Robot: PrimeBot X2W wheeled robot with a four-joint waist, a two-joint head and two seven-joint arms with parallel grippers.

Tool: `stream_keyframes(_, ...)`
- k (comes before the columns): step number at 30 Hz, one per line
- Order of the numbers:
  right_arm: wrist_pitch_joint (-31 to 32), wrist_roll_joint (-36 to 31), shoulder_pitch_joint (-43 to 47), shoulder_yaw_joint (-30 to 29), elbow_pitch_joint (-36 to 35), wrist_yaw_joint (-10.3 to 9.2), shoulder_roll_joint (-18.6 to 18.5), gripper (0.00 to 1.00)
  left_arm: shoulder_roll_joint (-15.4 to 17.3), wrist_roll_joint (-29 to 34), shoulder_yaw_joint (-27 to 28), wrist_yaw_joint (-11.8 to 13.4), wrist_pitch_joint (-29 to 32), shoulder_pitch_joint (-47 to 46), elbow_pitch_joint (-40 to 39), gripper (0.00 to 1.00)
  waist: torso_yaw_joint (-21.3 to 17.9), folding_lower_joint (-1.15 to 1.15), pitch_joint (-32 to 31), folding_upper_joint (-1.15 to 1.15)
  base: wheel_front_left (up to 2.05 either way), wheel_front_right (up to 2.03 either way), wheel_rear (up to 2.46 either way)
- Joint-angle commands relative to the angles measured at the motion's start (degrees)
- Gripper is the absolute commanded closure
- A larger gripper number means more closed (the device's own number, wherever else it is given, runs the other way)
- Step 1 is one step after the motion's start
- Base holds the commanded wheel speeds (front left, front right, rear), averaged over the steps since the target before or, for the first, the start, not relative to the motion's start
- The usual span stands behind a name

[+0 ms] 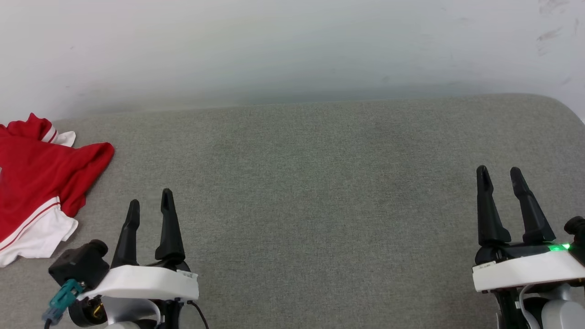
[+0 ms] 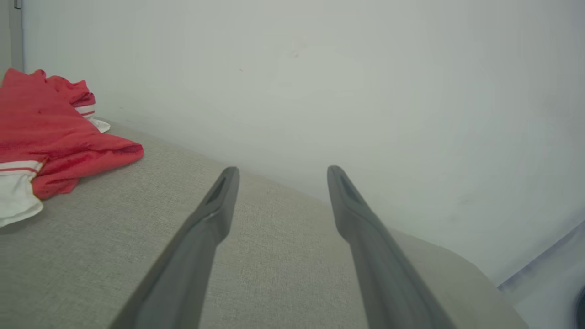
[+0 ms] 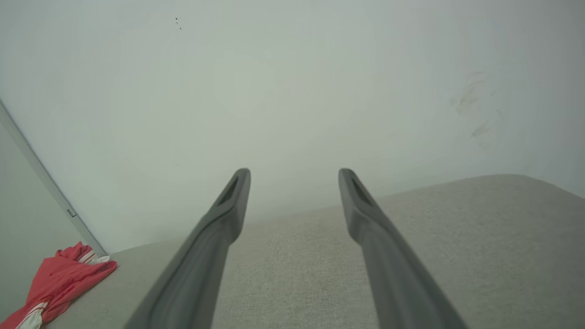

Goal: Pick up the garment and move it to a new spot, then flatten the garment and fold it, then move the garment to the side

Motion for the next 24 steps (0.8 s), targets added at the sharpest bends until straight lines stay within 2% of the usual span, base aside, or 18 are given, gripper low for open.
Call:
stream_keyframes(1,-0.7,-2.1,-0.3,0.1,-1.2,0.02,-0.1,0.0,0.8,2.0,-1.0,1.4,-0.6,0.2,-0.7,0.0,0.0,0.0,0.0,0.0,0.0,0.0,0.0)
stream_keyframes(5,-1.3,-5.5,0.1,0.1,-1.7,0.01,-0.1,0.0,2.5,4.9,-4.2,5.0,-1.2,0.2,-0.9,0.0,-0.1,0.0,0.0,0.0,0.0,0.0,0.0)
stream_keyframes(15,-2.7,-12.7,1.1,0.1,0.0,0.01,-0.1,0.0,6.7,10.3,-11.5,11.3,-2.7,0.1,-0.1,0.0,-0.3,0.0,-0.2,0.0,0.0,0.0,0.0)
stream_keyframes(24,-3.8,-17.4,1.1,0.5,-0.2,0.01,-0.1,0.0,8.0,12.8,-14.8,12.8,-3.7,0.0,1.5,0.0,-0.5,0.0,-0.2,0.0,0.0,0.0,0.0)
